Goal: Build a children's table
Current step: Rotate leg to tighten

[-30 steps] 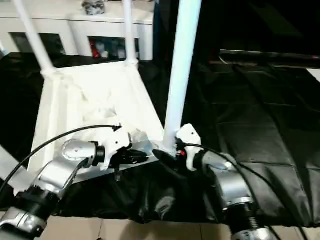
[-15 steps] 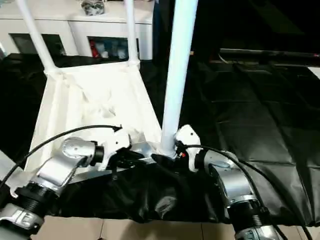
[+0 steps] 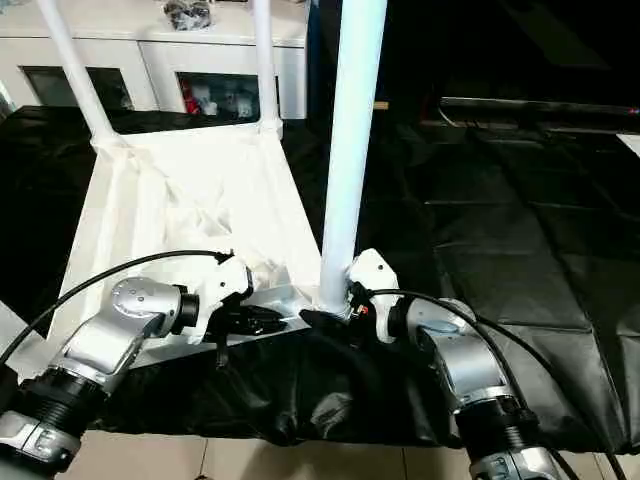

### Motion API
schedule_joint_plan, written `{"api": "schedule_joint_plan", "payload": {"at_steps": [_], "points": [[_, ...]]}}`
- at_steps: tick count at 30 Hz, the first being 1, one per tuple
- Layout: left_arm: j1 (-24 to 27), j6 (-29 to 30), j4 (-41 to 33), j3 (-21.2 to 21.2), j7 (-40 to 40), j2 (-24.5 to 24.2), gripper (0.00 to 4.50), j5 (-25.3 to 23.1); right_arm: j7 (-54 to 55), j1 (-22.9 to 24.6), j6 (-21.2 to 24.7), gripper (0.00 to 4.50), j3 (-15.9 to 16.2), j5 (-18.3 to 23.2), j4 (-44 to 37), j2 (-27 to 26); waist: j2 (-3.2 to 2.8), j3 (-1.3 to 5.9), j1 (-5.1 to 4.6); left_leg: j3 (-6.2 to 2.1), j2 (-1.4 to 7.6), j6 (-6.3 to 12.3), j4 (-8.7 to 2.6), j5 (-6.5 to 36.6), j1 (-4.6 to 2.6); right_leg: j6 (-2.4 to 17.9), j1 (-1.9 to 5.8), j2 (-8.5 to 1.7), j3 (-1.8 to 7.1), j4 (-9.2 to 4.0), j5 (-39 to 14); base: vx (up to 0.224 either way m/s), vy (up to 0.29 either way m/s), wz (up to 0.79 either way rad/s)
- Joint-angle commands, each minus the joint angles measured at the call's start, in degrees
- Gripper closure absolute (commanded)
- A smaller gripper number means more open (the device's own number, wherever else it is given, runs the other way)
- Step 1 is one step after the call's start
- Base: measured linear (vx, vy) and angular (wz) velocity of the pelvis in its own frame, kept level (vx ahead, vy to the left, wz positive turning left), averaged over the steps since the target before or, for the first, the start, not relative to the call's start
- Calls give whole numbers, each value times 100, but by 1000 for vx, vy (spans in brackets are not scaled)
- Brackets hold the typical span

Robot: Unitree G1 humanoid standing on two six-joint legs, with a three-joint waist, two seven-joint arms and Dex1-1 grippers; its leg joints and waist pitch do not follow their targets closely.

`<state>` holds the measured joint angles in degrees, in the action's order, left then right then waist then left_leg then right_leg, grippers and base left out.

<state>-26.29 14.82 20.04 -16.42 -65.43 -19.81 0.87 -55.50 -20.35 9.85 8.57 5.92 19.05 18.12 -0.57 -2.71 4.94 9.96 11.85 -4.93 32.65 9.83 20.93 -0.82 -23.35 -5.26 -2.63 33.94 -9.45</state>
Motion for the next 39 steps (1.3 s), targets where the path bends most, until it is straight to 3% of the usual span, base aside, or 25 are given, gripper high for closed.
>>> {"api": "schedule_joint_plan", "payload": {"at_steps": [1,9,11,12,22,23,24,27,29,31,32,35,39], "points": [[116,-32,-33,-96,-54,-15,450,37,-30,-148,-115,27,87,-80,124,93,46,360,4,26,80,210,-364,1368,-38,1297,278,-201,152,-352,-1274,0,0,0],[146,-7,-110,-101,-74,-83,450,76,-143,-316,-148,77,128,-91,429,72,98,355,10,35,76,242,-354,1305,-26,1259,272,-208,152,-353,-1405,0,0,0],[145,-20,-95,-97,-63,-88,450,72,-146,-325,-151,95,136,-92,444,74,80,354,13,33,79,232,-357,1307,-33,1238,271,-210,153,-357,-1452,0,0,0],[142,-41,-68,-95,-47,-83,450,69,-143,-326,-146,103,148,-69,445,84,109,352,8,35,77,236,-358,1299,-25,1221,276,-206,152,-355,-1457,0,0,0],[144,-97,-6,-124,26,-34,450,56,-156,-256,-212,177,217,-42,476,64,86,359,4,36,73,238,-348,1264,-27,1238,277,-200,153,-350,-1381,0,0,0],[126,-114,40,-120,139,34,450,26,-57,-210,-230,178,226,-67,464,11,34,361,-4,38,72,218,-346,1300,-33,1248,268,-190,154,-361,-1352,0,0,0],[85,-169,118,-119,432,167,450,-82,282,-157,-259,179,209,-160,489,-123,69,357,5,34,70,206,-350,1317,-29,1246,275,-197,149,-361,-1369,0,0,0],[23,-72,165,-116,950,484,450,-199,1140,-109,-269,181,113,-356,644,-487,82,327,-16,24,58,81,-382,1576,-39,1047,258,-208,148,-425,-2030,0,0,0],[5,30,152,-95,1321,747,450,-240,1609,-93,-234,182,55,-423,739,-732,54,315,-25,13,54,4,-390,1715,-55,911,230,-215,147,-469,-2402,0,0,0],[25,165,101,-97,1750,1135,450,-256,2197,-111,-131,182,-31,-456,828,-1091,66,309,-36,17,53,-36,-387,1822,-74,832,200,-206,153,-501,-2563,0,0,0],[37,202,84,-119,1904,1295,450,-269,2423,-132,-47,182,-73,-443,848,-1256,18,307,-33,-3,41,-51,-398,1900,-80,777,204,-210,149,-507,-2663,0,0,0],[90,179,66,-263,2068,1623,450,-292,2876,-189,41,182,-29,-502,829,-1644,58,311,-64,-8,19,-13,-407,2006,-73,630,197,-190,139,-546,-2822,0,0,0],[76,29,62,-363,1849,1509,450,-350,2456,-184,-120,182,39,-344,684,-1657,45,334,-62,-6,15,113,-403,1885,-37,546,195,-194,148,-552,-2801,0,0,0]]}}
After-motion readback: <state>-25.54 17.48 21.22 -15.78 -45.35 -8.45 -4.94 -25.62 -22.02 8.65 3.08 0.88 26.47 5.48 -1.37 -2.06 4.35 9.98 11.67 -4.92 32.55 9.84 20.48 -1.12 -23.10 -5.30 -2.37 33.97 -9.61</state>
